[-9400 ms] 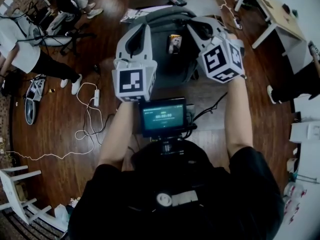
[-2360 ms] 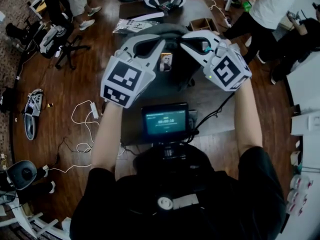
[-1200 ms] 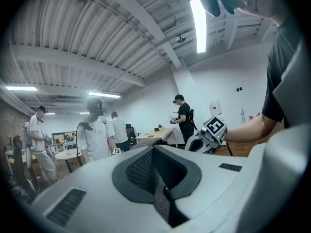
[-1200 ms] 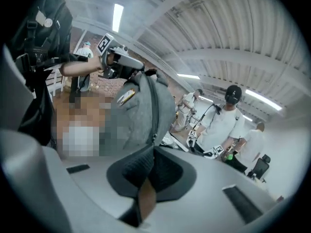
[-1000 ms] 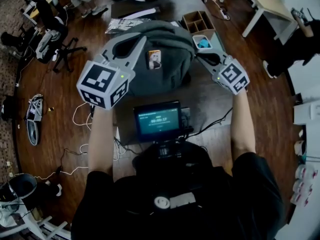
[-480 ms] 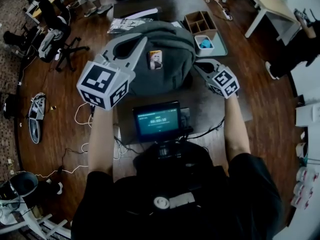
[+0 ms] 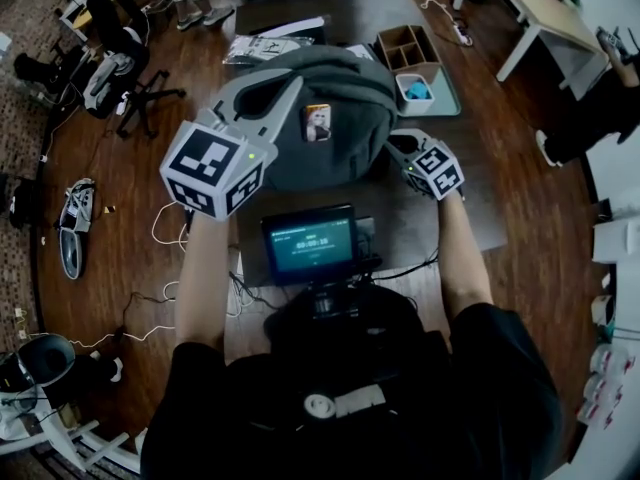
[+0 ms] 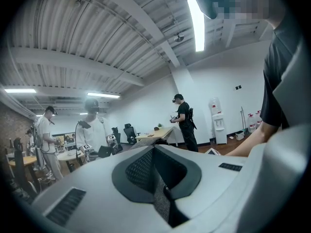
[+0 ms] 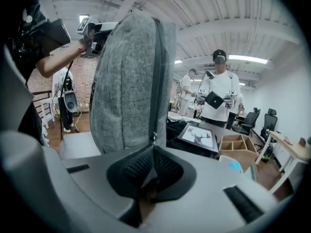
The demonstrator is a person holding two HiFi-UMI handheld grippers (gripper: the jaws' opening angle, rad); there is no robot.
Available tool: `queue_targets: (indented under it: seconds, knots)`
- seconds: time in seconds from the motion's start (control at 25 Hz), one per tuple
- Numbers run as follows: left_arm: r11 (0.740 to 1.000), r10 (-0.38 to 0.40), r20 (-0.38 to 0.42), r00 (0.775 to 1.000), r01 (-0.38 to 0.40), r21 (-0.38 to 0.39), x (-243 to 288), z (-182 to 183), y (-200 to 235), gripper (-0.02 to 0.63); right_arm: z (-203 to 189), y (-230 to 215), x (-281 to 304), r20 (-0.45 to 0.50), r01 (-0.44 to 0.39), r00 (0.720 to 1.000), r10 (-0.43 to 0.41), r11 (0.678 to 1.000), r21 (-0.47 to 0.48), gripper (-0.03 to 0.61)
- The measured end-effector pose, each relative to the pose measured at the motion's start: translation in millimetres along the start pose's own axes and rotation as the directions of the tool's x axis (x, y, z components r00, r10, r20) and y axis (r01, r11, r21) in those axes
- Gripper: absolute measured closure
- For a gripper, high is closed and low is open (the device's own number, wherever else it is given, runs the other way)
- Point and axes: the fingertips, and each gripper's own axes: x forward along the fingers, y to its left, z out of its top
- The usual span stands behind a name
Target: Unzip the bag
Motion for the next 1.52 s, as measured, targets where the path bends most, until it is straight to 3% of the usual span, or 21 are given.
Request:
queue_targets:
  seconds: [0.12,0.32,0.4,0.44,0.52,0.6,0.68,0.84,1.0,1.28,1.52]
  knots:
    - [1.0,0.001,-0.003,1.0,-0.001,0.003,3,-1,-1,0.609,-4,-2,3,0.001,0.003,1.0,-0.003,1.0,0.019,0.549]
    - [1.0,0.006,-0.003,1.0,-0.006,0.002,5,-3,0,0.609,-1,-10,-10,0.011,0.035,0.999,-0.035,0.998,-0.046,0.533]
    - [1.0,0.008,-0.003,1.0,-0.008,0.005,5,-4,1,0.611,17,-18,-30,0.068,0.044,0.997,-0.043,0.999,-0.012,0.407]
    - [1.0,0.008,-0.002,1.0,-0.008,0.007,5,-5,1,0.611,35,-22,-46,0.112,0.051,0.992,-0.051,0.999,-0.003,0.376]
    - [1.0,0.008,-0.002,1.0,-0.008,0.011,5,-6,2,0.609,86,-22,-83,0.219,0.07,0.974,-0.057,0.996,-0.052,0.376]
    - [1.0,0.012,0.0,1.0,-0.012,0.021,6,-6,2,0.609,153,-4,-115,0.32,0.066,0.947,-0.012,0.985,-0.157,0.376]
    - [0.999,0.018,0.001,1.0,-0.018,0.034,6,-5,2,0.611,207,24,-128,0.355,0.058,0.933,0.048,0.958,-0.282,0.376]
    - [0.998,0.024,0.002,1.0,-0.024,0.054,5,-5,-1,0.609,241,60,-99,0.229,0.049,0.97,0.077,0.866,-0.498,0.376]
    - [0.994,0.052,-0.014,0.999,-0.05,0.099,8,-7,-3,0.609,230,63,-57,0.097,0.07,0.995,-0.012,0.773,-0.631,0.393]
    - [0.998,0.05,-0.027,0.998,-0.049,0.044,6,-6,4,0.609,239,64,-54,0.095,0.089,0.995,-0.038,0.787,-0.611,0.486]
    - [0.986,0.0,-0.116,0.993,0.02,0.166,2,-3,5,0.609,243,63,-58,0.069,0.05,0.998,-0.01,0.789,-0.612,0.493]
